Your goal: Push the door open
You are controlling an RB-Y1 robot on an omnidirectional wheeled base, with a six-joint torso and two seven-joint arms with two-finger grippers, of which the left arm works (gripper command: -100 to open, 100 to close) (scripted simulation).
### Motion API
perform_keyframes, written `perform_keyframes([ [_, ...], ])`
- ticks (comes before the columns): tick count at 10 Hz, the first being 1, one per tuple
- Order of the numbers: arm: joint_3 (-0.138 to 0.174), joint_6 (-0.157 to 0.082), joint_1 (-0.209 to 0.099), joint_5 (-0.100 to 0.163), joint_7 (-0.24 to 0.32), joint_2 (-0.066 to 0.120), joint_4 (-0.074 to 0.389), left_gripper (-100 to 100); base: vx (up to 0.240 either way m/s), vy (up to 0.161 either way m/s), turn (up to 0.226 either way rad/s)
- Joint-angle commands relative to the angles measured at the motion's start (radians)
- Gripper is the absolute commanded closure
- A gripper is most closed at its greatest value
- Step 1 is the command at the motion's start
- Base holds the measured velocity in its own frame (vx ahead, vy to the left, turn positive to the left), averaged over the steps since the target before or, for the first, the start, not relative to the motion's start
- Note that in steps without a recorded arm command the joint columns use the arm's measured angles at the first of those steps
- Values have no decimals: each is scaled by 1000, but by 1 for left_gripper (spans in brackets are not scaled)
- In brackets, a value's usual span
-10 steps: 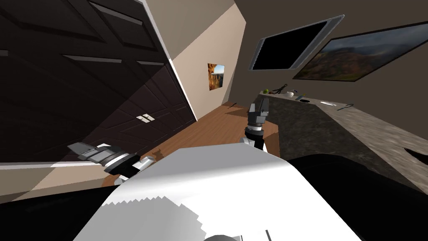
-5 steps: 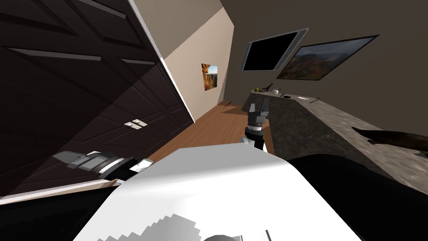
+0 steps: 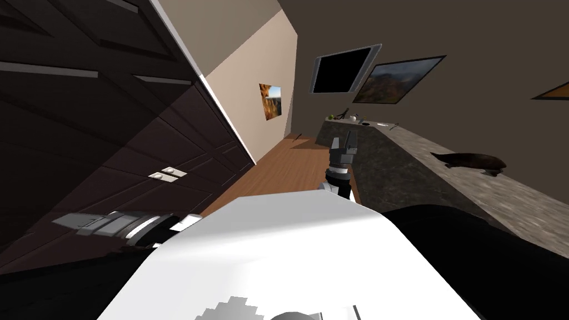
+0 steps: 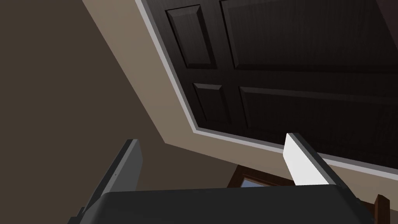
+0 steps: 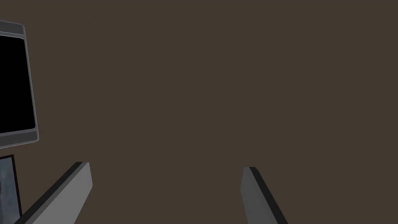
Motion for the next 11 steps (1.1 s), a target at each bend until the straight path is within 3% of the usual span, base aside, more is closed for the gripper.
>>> perform_keyframes([
  [1,28,-3,-8,0,-2,1,24,-100,-45,147,-237],
  [11,207,-15,-72,-2,-30,-15,154,-100,-54,153,-229],
])
